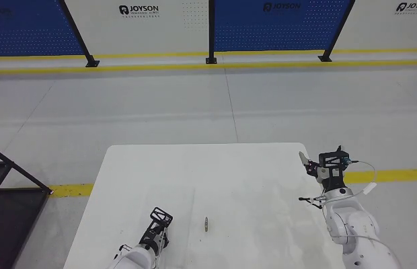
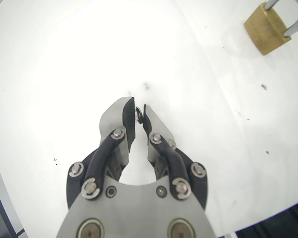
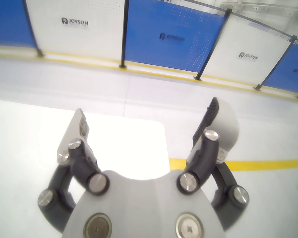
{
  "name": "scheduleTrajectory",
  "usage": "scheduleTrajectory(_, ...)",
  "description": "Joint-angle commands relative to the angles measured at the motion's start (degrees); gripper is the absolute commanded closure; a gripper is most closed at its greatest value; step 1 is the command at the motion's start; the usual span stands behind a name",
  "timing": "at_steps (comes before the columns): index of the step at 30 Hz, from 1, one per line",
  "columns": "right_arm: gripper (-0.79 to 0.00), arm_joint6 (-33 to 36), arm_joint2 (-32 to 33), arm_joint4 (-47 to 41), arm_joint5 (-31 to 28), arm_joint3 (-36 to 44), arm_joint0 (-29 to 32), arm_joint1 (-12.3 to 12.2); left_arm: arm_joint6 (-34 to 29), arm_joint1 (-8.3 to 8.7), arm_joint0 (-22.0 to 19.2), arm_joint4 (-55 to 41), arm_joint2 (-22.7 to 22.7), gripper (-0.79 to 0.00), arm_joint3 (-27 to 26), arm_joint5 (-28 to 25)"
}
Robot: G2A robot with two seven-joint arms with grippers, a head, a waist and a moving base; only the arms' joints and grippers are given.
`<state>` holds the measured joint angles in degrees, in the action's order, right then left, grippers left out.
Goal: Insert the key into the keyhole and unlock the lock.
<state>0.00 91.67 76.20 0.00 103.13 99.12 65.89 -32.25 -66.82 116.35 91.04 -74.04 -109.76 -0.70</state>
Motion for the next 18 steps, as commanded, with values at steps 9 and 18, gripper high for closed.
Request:
scheduleTrajectory(9,-0.785,0.0,0.0,0.0,0.0,0.0,0.0,0.0,0.47,0.06,0.69,-0.3,-0.46,0.0,-0.86,0.21)
scheduleTrajectory(18,-0.785,0.0,0.0,0.0,0.0,0.0,0.0,0.0,3.87,0.13,2.24,-2.95,-1.78,0.0,-3.26,0.51)
